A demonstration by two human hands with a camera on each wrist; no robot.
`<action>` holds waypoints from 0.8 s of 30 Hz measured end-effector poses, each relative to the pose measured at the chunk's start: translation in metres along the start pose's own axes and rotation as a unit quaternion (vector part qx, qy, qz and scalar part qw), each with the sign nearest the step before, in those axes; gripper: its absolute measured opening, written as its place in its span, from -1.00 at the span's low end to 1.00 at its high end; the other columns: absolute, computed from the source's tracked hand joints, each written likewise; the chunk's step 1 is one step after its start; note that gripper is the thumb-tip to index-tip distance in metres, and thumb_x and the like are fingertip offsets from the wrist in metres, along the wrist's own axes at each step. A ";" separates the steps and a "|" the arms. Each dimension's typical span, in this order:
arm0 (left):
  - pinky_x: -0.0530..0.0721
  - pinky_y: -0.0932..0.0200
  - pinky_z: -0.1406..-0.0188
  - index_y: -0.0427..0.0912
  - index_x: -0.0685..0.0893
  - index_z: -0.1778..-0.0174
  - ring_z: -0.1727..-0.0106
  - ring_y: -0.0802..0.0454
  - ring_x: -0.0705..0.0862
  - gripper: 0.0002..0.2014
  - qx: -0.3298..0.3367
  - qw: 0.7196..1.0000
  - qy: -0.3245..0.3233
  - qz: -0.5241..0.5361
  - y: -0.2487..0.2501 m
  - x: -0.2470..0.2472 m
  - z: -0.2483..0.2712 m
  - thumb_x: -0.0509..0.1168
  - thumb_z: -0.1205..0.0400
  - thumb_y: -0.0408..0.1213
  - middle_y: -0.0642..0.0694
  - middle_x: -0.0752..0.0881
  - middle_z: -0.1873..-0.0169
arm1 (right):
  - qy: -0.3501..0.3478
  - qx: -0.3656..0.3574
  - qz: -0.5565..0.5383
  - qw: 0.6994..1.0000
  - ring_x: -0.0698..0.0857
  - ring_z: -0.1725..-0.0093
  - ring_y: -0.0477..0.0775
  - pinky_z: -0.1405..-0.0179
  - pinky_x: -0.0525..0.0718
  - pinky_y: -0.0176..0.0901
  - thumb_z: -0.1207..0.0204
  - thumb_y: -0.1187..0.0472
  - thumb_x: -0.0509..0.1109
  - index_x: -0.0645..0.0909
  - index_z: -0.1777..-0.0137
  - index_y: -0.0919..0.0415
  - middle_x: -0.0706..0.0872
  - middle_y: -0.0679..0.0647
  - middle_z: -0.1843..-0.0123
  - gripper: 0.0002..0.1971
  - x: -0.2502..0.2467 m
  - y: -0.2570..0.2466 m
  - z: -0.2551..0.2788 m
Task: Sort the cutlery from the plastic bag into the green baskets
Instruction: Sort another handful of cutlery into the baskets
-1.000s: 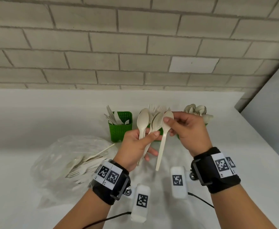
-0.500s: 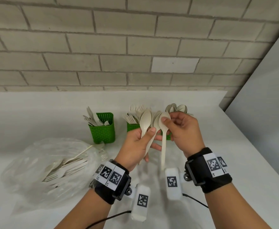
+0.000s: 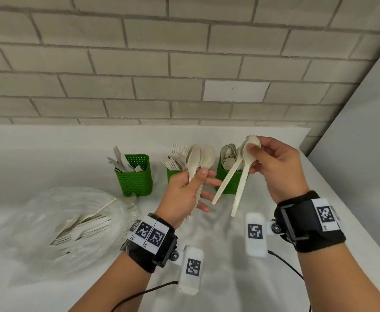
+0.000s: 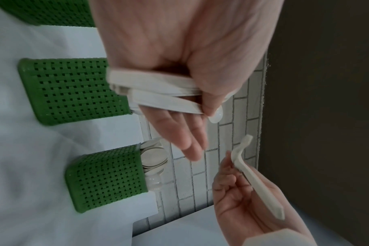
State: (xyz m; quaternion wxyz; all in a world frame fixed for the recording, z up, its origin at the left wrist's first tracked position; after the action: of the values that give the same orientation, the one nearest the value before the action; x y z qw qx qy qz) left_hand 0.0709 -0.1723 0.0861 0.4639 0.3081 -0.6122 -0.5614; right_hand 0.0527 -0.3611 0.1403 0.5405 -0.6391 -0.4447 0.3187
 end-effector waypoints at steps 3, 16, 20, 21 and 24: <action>0.67 0.15 0.59 -0.18 0.70 -0.05 0.30 -0.20 0.75 -0.77 0.004 1.000 0.000 0.001 0.002 0.002 -0.002 0.17 -0.76 -0.17 -0.10 0.85 0.16 | -0.022 0.008 0.003 1.000 0.67 0.25 0.27 0.43 0.64 -0.15 -0.59 0.39 0.39 0.72 -0.10 0.26 0.80 0.15 0.20 -0.84 0.008 0.001 0.002; 0.68 0.13 0.58 -0.23 0.72 -0.11 0.32 -0.18 0.81 -0.71 -0.011 0.999 -0.043 -0.011 -0.003 0.006 0.000 0.16 -0.76 -0.13 -0.19 0.84 0.11 | -0.113 0.018 0.078 0.990 0.65 0.39 0.12 0.30 0.69 0.08 -0.62 0.28 0.39 0.75 -0.14 0.18 0.78 0.31 0.20 -0.83 0.045 0.016 0.016; 0.67 0.14 0.61 -0.25 0.69 -0.15 0.30 -0.19 0.81 -0.69 -0.014 0.998 -0.062 -0.019 -0.005 0.005 0.001 0.15 -0.75 -0.11 -0.20 0.85 0.11 | -0.122 0.014 0.121 0.985 0.62 0.43 -0.16 0.36 0.58 -0.27 -0.63 0.25 0.38 0.73 -0.01 0.08 0.74 -0.09 0.36 -0.89 0.045 0.019 0.016; 0.64 0.17 0.65 -0.25 0.68 -0.16 0.28 -0.19 0.81 -0.67 -0.011 0.998 -0.057 -0.024 -0.006 0.003 0.001 0.15 -0.75 -0.08 -0.20 0.84 0.10 | -0.111 0.016 0.118 0.987 0.58 0.47 -0.18 0.40 0.54 -0.30 -0.63 0.26 0.38 0.72 0.01 0.10 0.70 -0.11 0.39 -0.90 0.043 0.020 0.015; 0.45 0.29 0.78 -0.28 0.67 -0.19 0.32 -0.12 0.81 -0.55 -0.003 0.999 -0.025 -0.038 -0.009 -0.006 0.000 0.13 -0.71 0.04 -0.15 0.83 0.14 | -0.061 0.016 0.081 0.995 0.47 0.52 -0.03 0.48 0.48 -0.26 -0.63 0.31 0.36 0.70 0.04 0.24 0.62 0.08 0.41 -0.91 0.034 0.018 0.010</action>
State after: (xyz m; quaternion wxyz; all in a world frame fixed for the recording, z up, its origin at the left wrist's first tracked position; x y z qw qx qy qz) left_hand 0.0724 -0.1686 0.0762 0.4273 0.3156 -0.6100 -0.5879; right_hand 0.0616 -0.3269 0.1234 0.4950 -0.6437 -0.4185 0.4069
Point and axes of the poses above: each hand's wrist, its own z-axis away from the middle knuckle, its own x-axis out of the palm, y = z × x, the point moved 5 cm from there along -z, towards the middle knuckle
